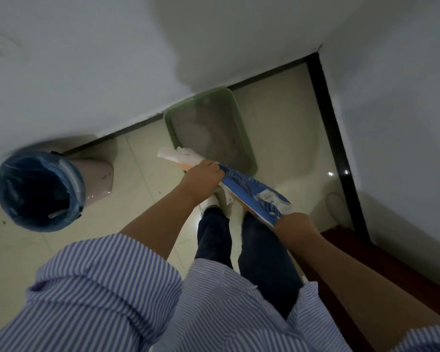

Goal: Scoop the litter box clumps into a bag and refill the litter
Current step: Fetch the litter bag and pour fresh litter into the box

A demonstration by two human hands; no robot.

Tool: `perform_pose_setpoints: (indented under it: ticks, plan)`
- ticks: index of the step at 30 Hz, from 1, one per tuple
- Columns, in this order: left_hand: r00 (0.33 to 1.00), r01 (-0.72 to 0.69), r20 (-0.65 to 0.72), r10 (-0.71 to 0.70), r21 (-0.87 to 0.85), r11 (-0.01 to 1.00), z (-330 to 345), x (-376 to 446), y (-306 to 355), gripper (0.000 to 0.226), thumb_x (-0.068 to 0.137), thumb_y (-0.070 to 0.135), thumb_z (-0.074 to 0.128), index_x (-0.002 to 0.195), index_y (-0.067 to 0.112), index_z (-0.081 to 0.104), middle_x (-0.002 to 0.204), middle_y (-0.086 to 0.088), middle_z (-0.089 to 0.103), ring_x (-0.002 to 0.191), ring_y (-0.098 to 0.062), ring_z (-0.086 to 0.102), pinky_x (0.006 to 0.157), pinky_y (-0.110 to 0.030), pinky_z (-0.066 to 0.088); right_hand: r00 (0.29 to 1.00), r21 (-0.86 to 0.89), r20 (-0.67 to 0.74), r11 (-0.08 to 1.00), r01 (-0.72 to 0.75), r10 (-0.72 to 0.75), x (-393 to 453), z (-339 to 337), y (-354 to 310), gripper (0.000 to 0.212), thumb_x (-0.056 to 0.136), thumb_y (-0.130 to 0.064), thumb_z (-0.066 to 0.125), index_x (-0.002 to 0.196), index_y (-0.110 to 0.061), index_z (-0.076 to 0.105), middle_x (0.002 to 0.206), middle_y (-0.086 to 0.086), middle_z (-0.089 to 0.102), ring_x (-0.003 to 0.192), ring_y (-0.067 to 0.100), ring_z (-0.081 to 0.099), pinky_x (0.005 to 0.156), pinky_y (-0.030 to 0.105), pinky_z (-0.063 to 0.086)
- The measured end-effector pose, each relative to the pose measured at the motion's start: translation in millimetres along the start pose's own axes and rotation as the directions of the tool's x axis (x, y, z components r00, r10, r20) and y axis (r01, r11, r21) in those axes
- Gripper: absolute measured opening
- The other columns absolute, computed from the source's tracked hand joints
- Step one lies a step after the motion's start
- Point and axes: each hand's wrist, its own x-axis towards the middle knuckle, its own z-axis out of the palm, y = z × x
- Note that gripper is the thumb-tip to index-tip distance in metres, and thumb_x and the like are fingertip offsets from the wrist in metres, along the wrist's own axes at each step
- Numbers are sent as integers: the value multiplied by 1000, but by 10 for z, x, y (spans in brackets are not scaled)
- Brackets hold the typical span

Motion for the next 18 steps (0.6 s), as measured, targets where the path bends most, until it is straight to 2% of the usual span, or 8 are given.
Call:
perform_pose_setpoints:
  ticks: [5, 7, 8, 9, 10, 12, 13, 18]
  plan:
    - [996, 86, 25, -83, -124, 989, 226, 27, 0, 39, 25, -20, 68, 56, 4, 68, 52, -10, 61, 46, -28, 63, 38, -22, 48, 999, 14, -23, 999, 30, -30, 45, -139, 185, 31, 99, -9, 32, 120, -3, 54, 127, 12, 57, 117, 24, 54, 97, 31, 42]
    - [989, 149, 13, -149, -185, 971, 254, 49, 13, 32, 31, -14, 56, 57, 1, 67, 52, -13, 59, 47, -31, 62, 37, -25, 49, 989, -14, -136, 999, 49, -50, 70, -197, 220, 21, 91, -10, 51, 105, 1, 63, 111, 18, 65, 102, 21, 64, 85, 25, 49]
    - [981, 187, -11, -192, -187, 964, 211, 68, 54, 31, 33, -13, 56, 60, -1, 67, 54, -15, 59, 51, -33, 63, 39, -26, 50, 981, -26, -191, 999, 36, -41, 59, -256, 255, 20, 74, -13, 73, 82, 5, 69, 89, 21, 70, 81, 16, 70, 69, 20, 53]
    - [973, 229, 11, -232, -205, 952, 170, 93, 96, 32, 40, -17, 57, 67, -4, 68, 62, -18, 61, 60, -36, 64, 45, -30, 53, 967, -31, -253, 999, 18, -25, 53, -281, 297, 28, 54, -15, 86, 62, 5, 68, 69, 20, 70, 62, 13, 69, 54, 16, 51]
    - [957, 291, 84, -279, -256, 922, 128, 123, 154, 34, 54, -20, 58, 83, -7, 69, 78, -23, 63, 79, -40, 64, 61, -34, 55, 970, -18, -244, 1000, 10, -15, 24, -302, 337, 26, 54, -12, 86, 62, 5, 68, 70, 21, 70, 63, 13, 69, 54, 16, 51]
    - [914, 398, 195, -356, -254, 882, 108, 167, 248, 37, 86, -8, 44, 120, -3, 56, 117, -22, 54, 118, -33, 46, 95, -36, 40, 991, 21, -126, 999, 45, -42, -2, -281, 398, 20, 90, -5, 52, 105, 2, 64, 115, 18, 64, 104, 19, 63, 84, 26, 49]
    - [884, 453, 255, -392, -259, 853, 101, 187, 286, 38, 92, -1, 38, 128, 2, 49, 126, -18, 49, 125, -28, 39, 100, -32, 34, 998, 57, -52, 997, 45, -42, -13, -241, 430, 28, 96, -4, 38, 116, -2, 58, 126, 14, 57, 115, 22, 56, 92, 30, 46]
    - [838, 539, 271, -474, -277, 795, 122, 247, 468, 38, 93, 4, 40, 130, 9, 47, 129, -10, 46, 127, -23, 36, 102, -27, 35, 998, 40, -10, 998, 56, -56, -89, -254, 581, 33, 99, -7, 29, 122, -5, 53, 130, 13, 54, 118, 24, 52, 94, 30, 43]
